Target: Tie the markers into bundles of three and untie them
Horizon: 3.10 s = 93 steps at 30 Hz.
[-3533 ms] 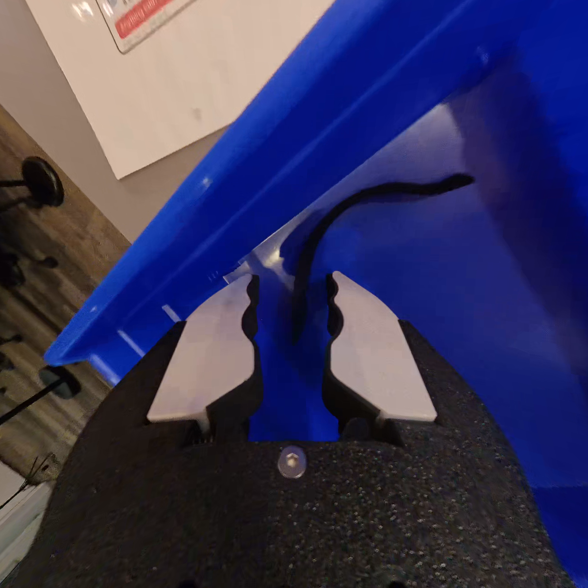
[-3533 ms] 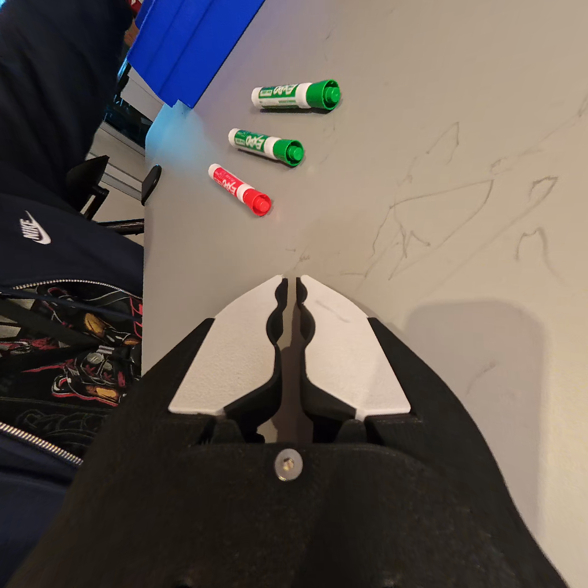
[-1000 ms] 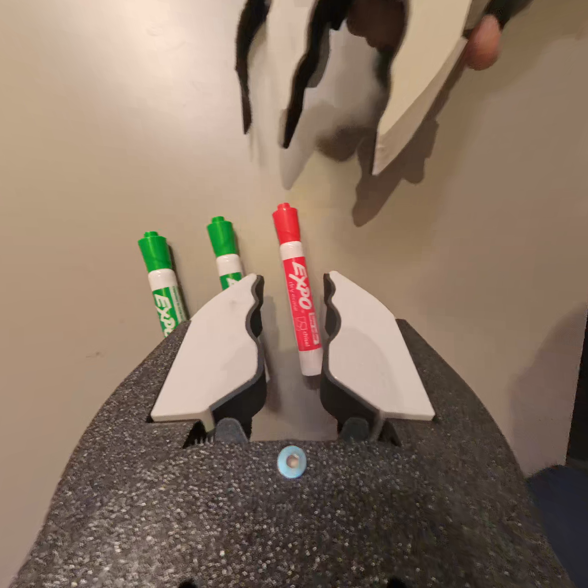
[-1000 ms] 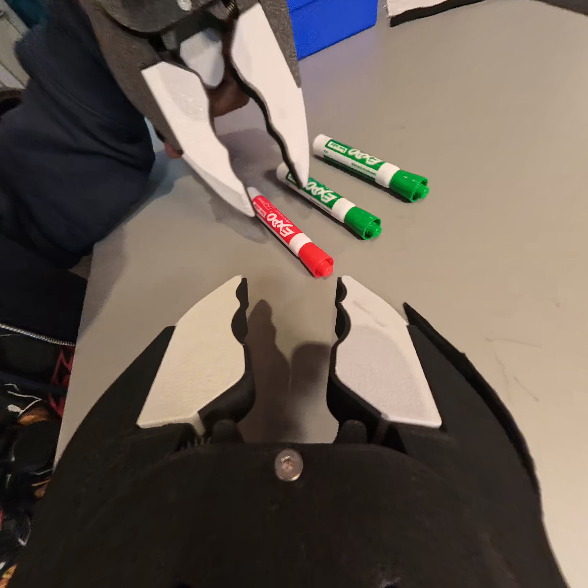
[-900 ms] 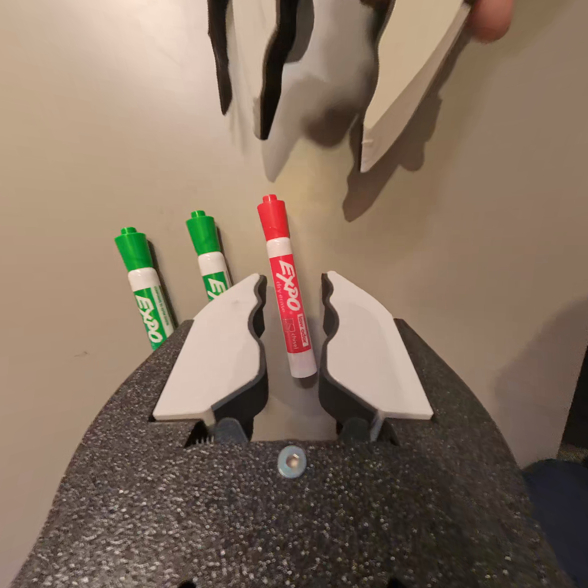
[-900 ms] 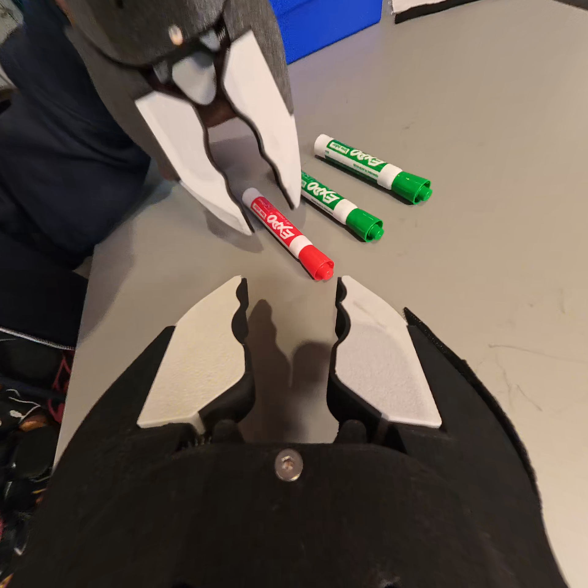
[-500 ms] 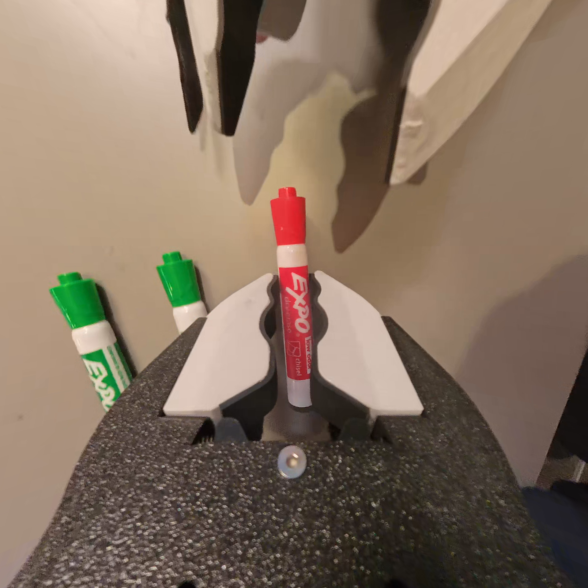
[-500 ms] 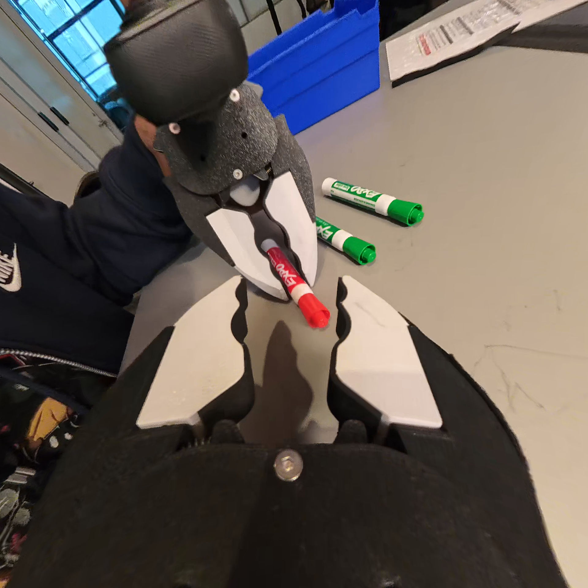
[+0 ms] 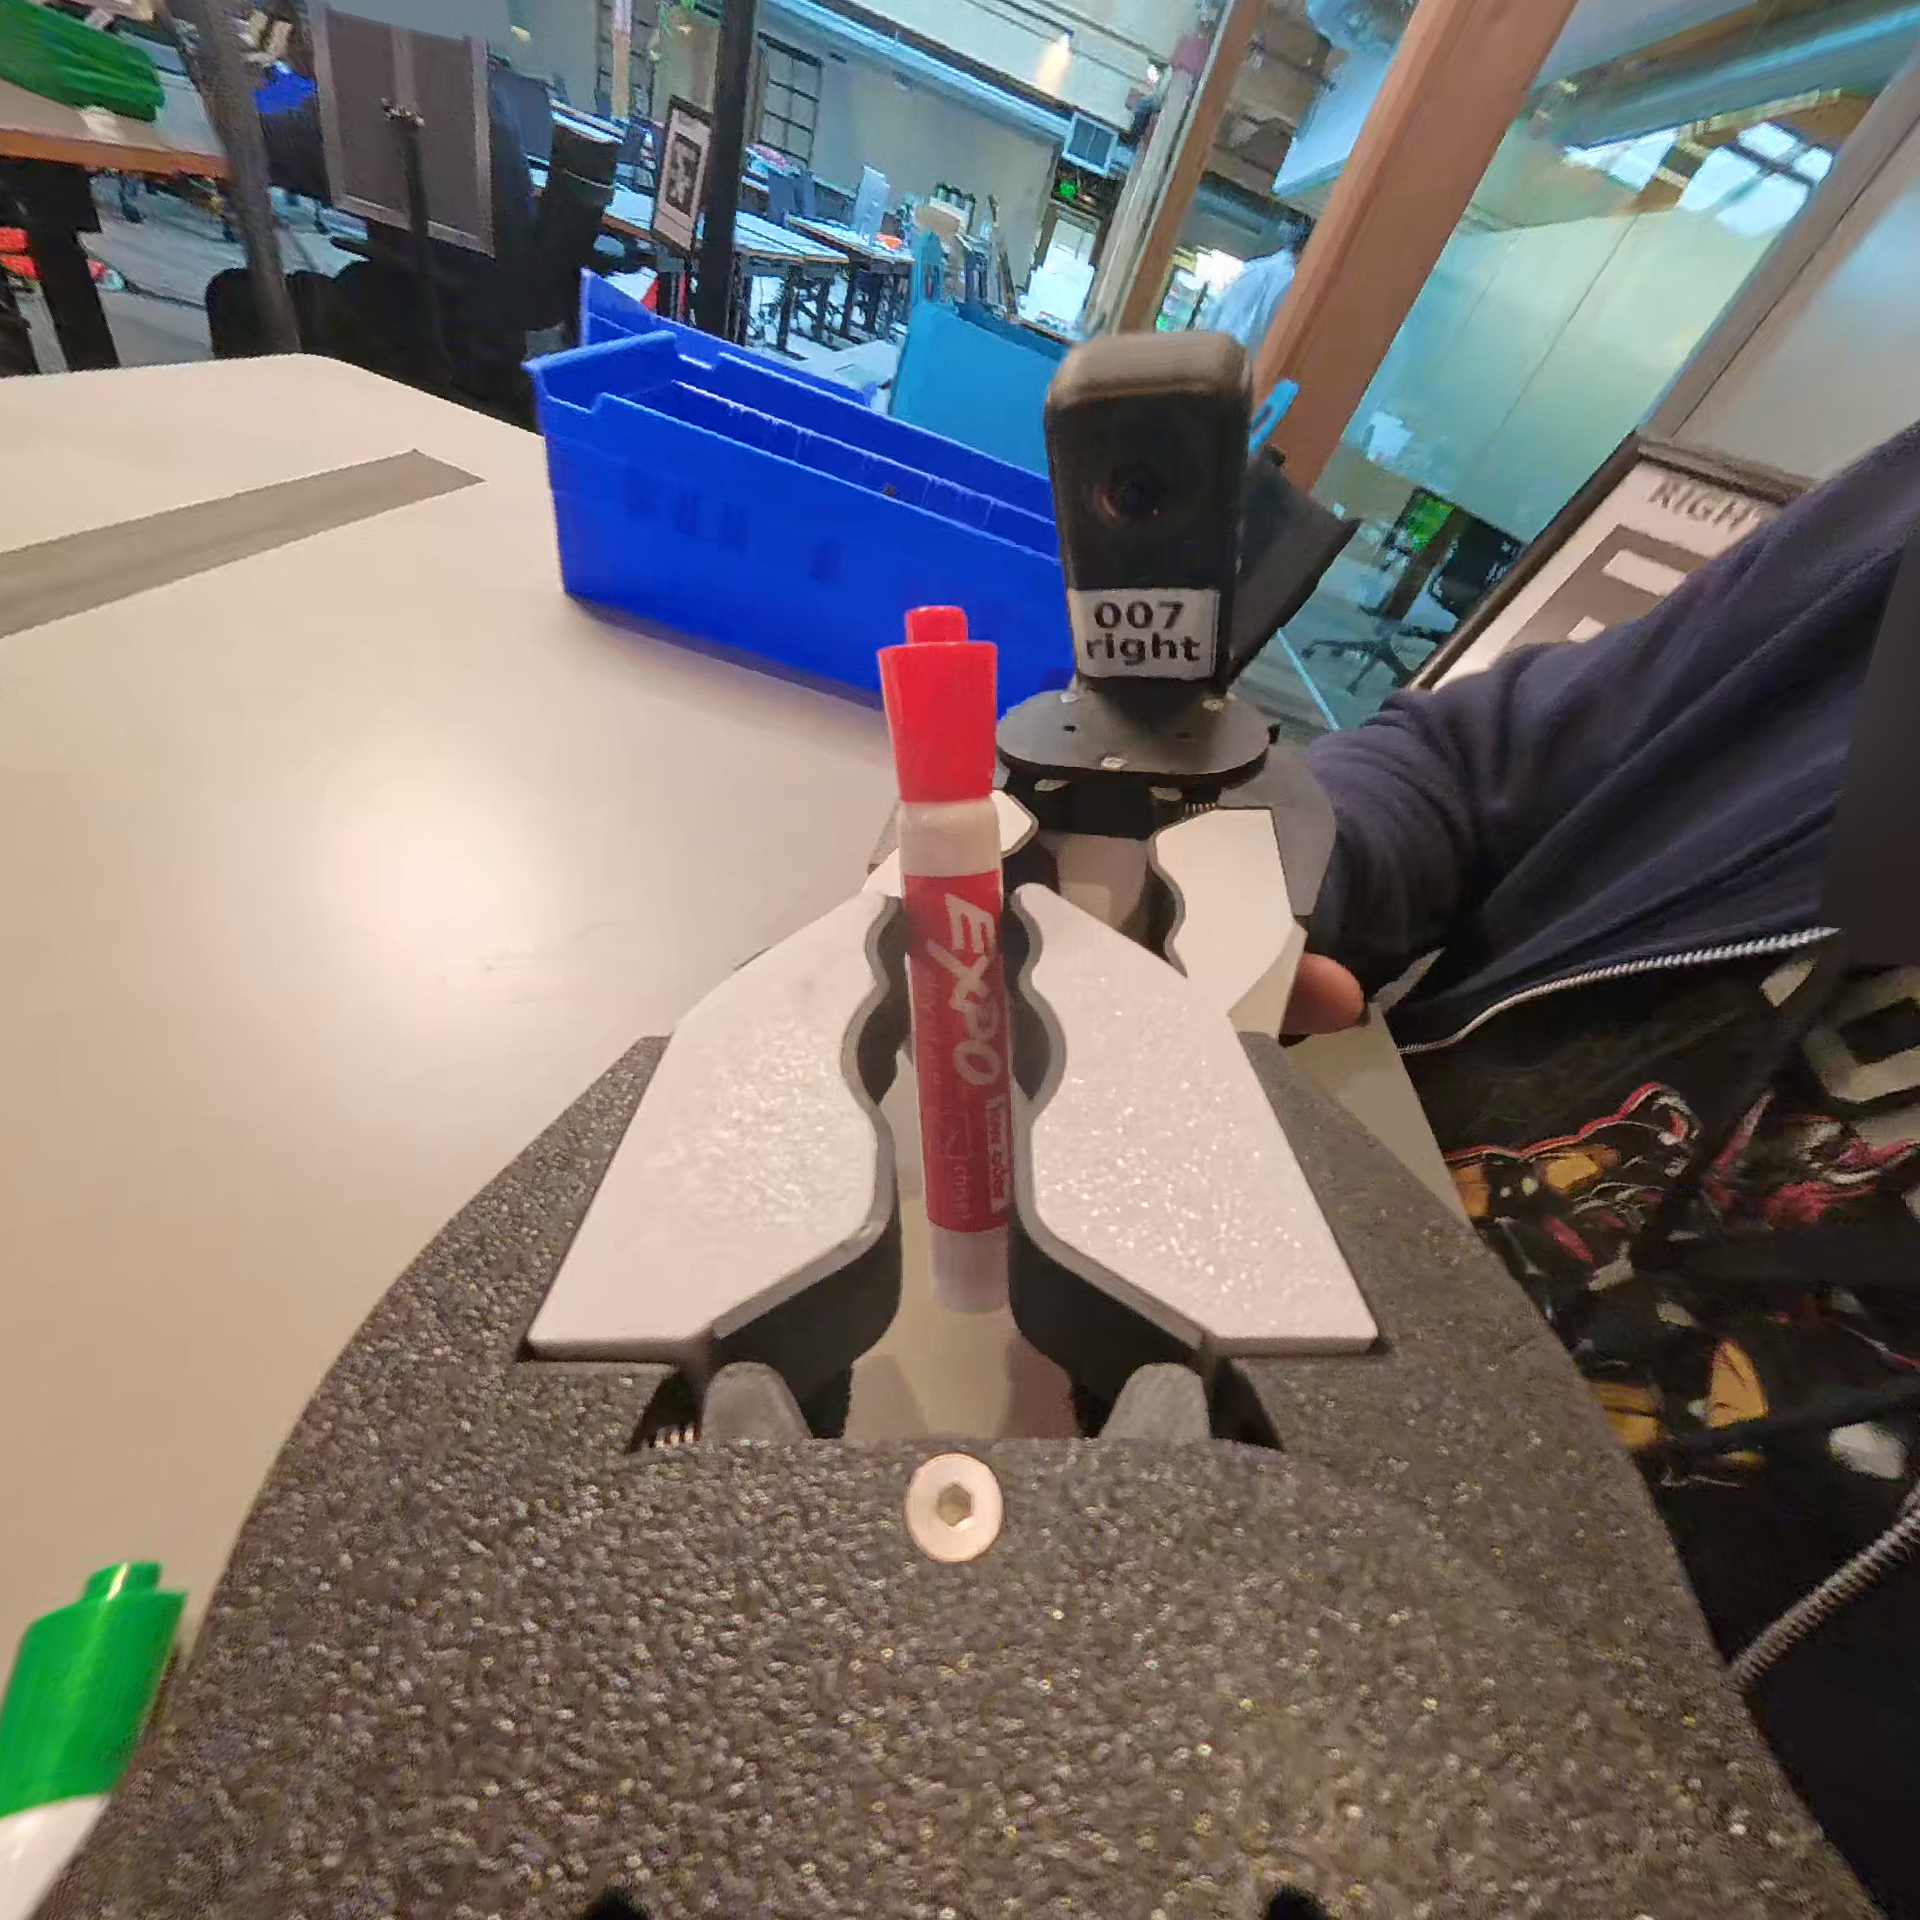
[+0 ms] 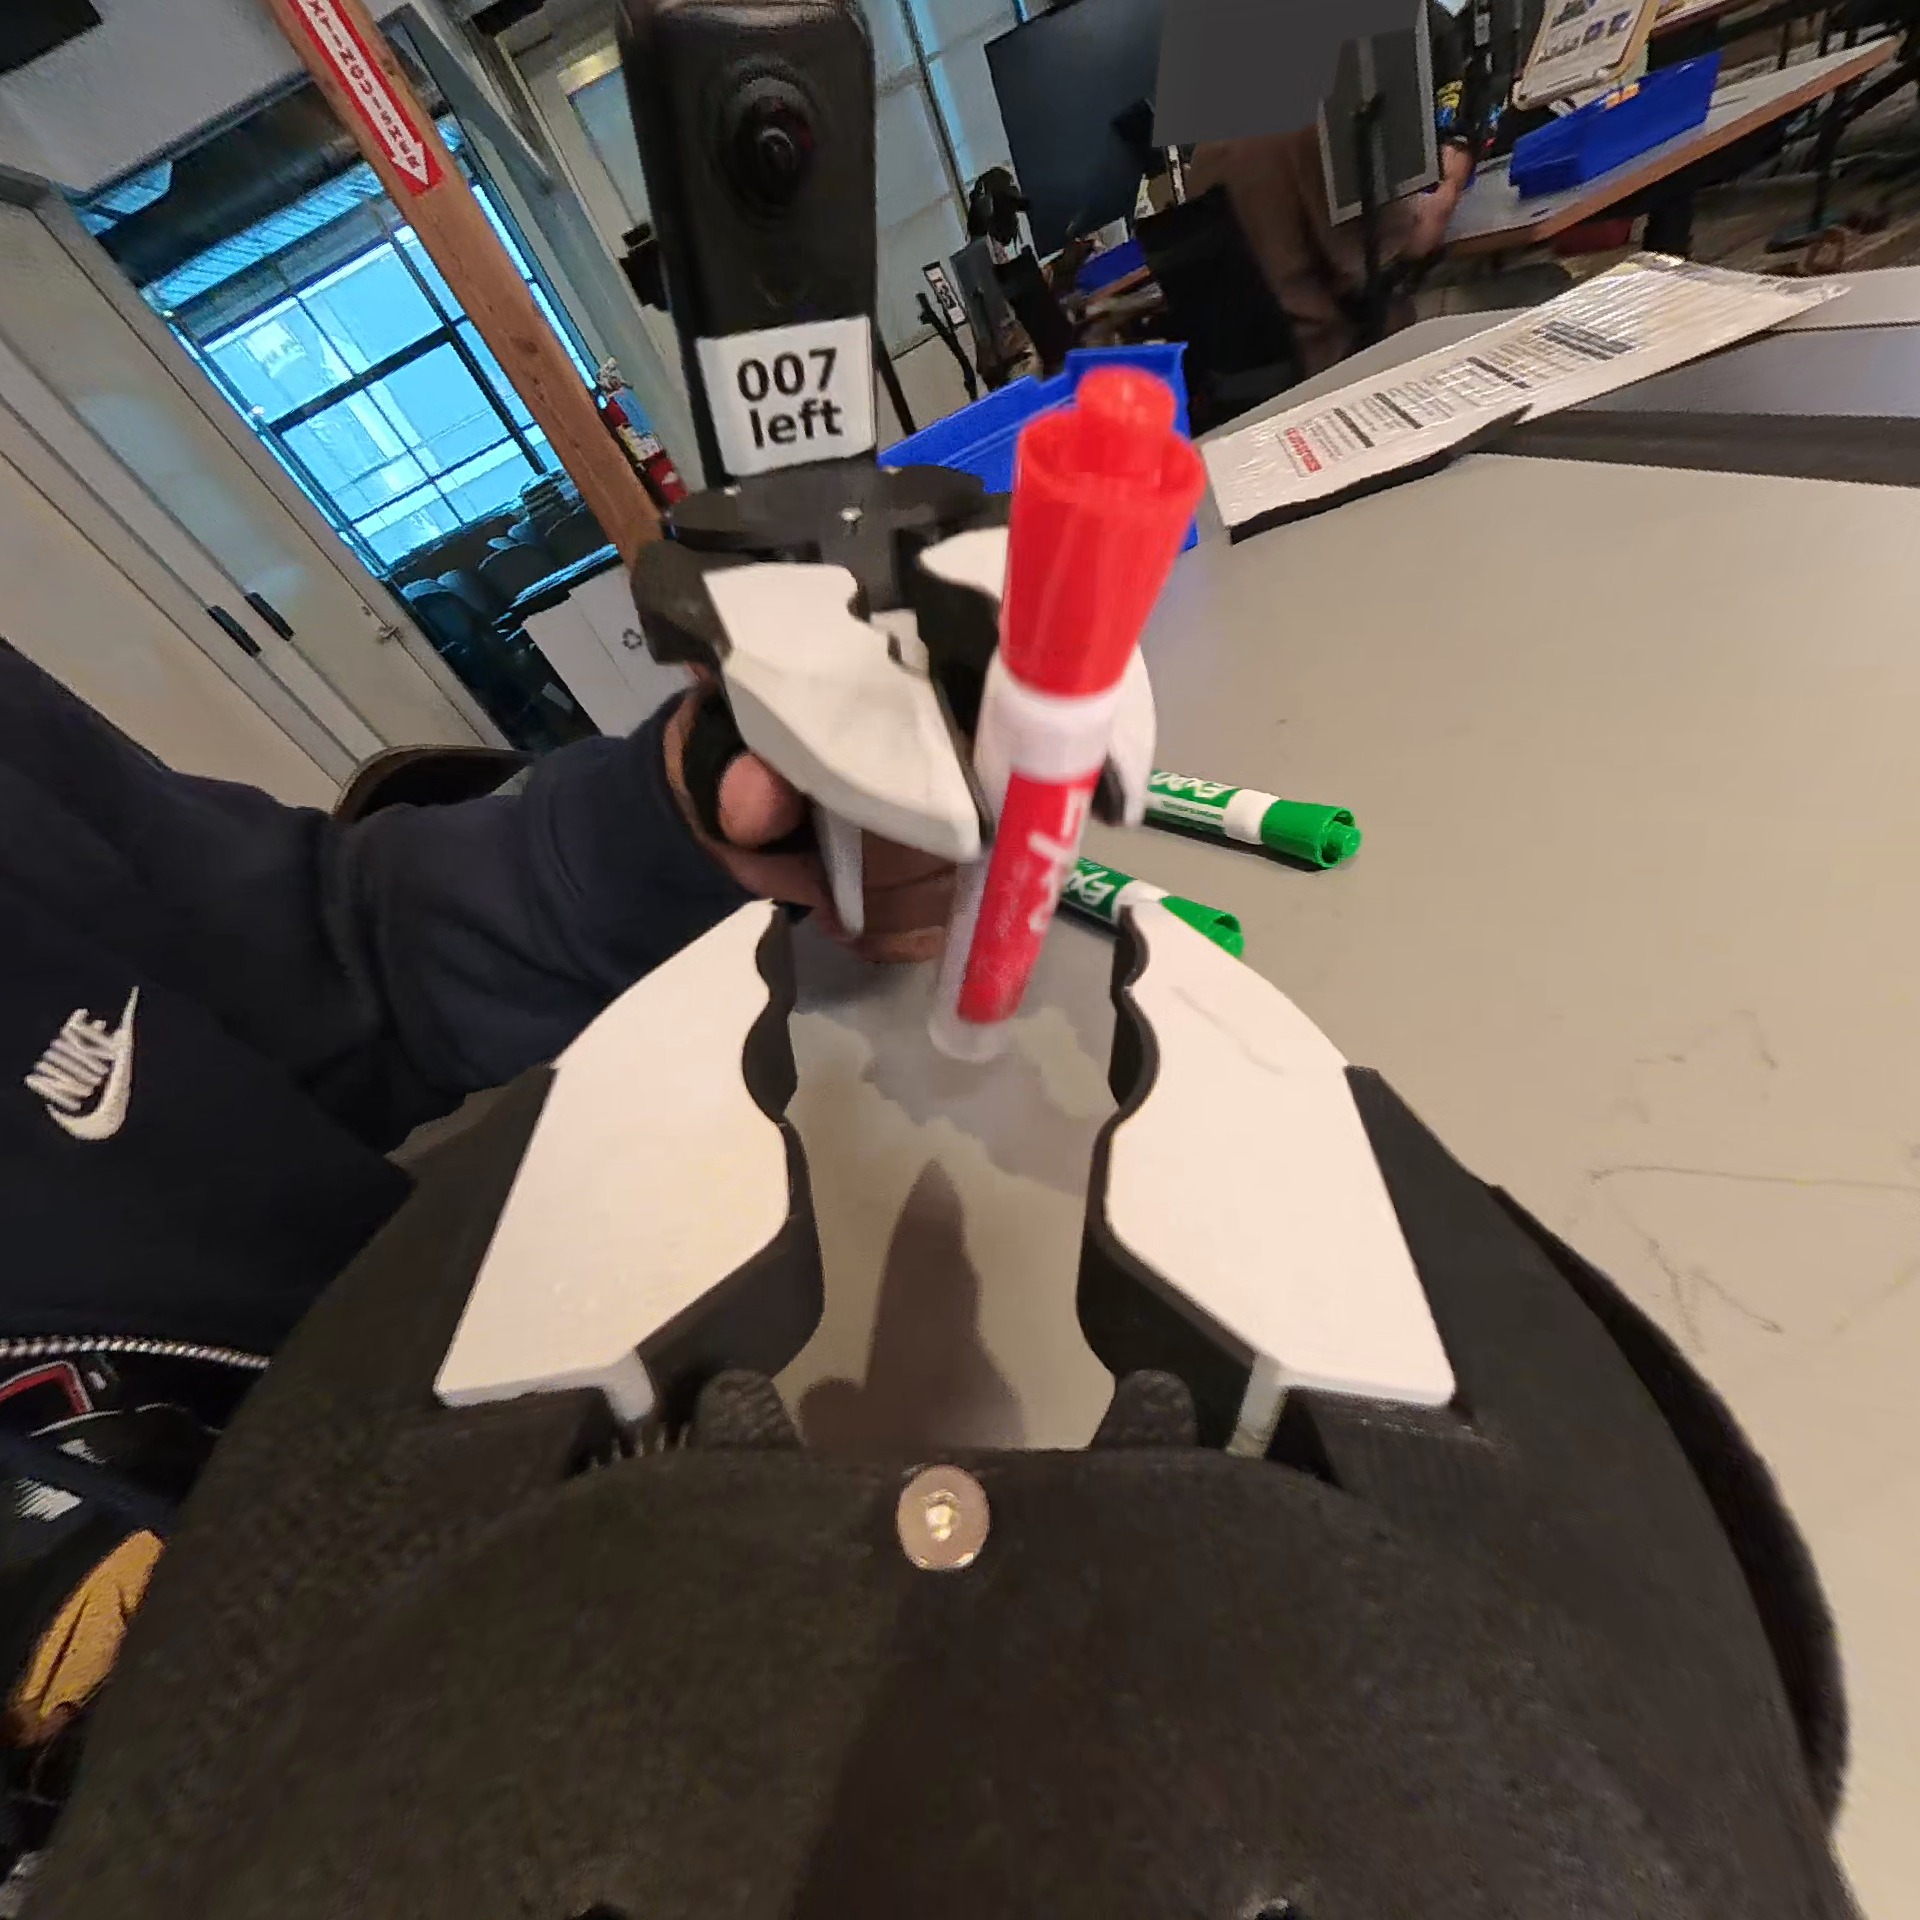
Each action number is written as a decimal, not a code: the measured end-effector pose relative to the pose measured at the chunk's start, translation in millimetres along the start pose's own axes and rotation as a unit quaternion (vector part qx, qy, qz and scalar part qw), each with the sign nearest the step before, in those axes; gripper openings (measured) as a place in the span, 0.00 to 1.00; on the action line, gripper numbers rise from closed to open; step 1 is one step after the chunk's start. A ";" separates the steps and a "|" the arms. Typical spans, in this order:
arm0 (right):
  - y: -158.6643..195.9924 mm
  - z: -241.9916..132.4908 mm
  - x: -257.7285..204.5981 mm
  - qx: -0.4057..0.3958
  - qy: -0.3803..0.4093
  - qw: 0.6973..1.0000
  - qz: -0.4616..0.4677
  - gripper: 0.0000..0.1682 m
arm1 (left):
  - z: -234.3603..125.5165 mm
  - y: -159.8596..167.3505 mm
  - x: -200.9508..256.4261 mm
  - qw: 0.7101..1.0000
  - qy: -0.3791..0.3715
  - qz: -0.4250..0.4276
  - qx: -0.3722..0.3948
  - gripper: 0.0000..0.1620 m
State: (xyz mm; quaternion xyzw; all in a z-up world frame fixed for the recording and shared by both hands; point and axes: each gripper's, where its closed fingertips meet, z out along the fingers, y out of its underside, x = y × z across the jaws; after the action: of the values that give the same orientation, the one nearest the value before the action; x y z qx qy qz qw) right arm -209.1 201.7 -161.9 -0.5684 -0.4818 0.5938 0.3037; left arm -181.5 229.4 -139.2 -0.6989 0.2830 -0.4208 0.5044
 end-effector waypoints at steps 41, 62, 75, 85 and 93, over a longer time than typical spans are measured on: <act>71.1 -24.2 11.0 -0.250 0.025 0.959 -0.129 0.27 | 23.8 30.5 26.1 0.982 -0.028 0.152 -0.104 0.12; 75.0 -27.2 12.6 -0.263 0.016 0.958 -0.117 0.29 | 13.6 11.9 41.6 0.983 0.002 0.170 -0.073 0.32; 75.5 -27.1 12.9 -0.265 0.010 0.959 -0.102 0.30 | -103.8 104.2 -69.4 0.879 -0.199 0.116 -0.419 0.25; 73.2 -27.3 12.4 -0.258 0.005 0.962 -0.093 0.31 | -82.2 116.1 -66.9 0.881 -0.188 0.082 -0.427 0.11; 52.8 -27.5 11.2 -0.191 -0.005 0.979 -0.076 0.32 | -32.7 52.0 -35.6 0.979 -0.083 0.050 -0.181 0.11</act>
State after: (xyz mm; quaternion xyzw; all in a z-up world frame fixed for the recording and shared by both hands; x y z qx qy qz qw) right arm -174.5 199.5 -211.6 -0.5745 -0.6297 0.4687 0.2318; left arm -225.8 226.2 -194.5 -0.7963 0.3463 -0.2769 0.4115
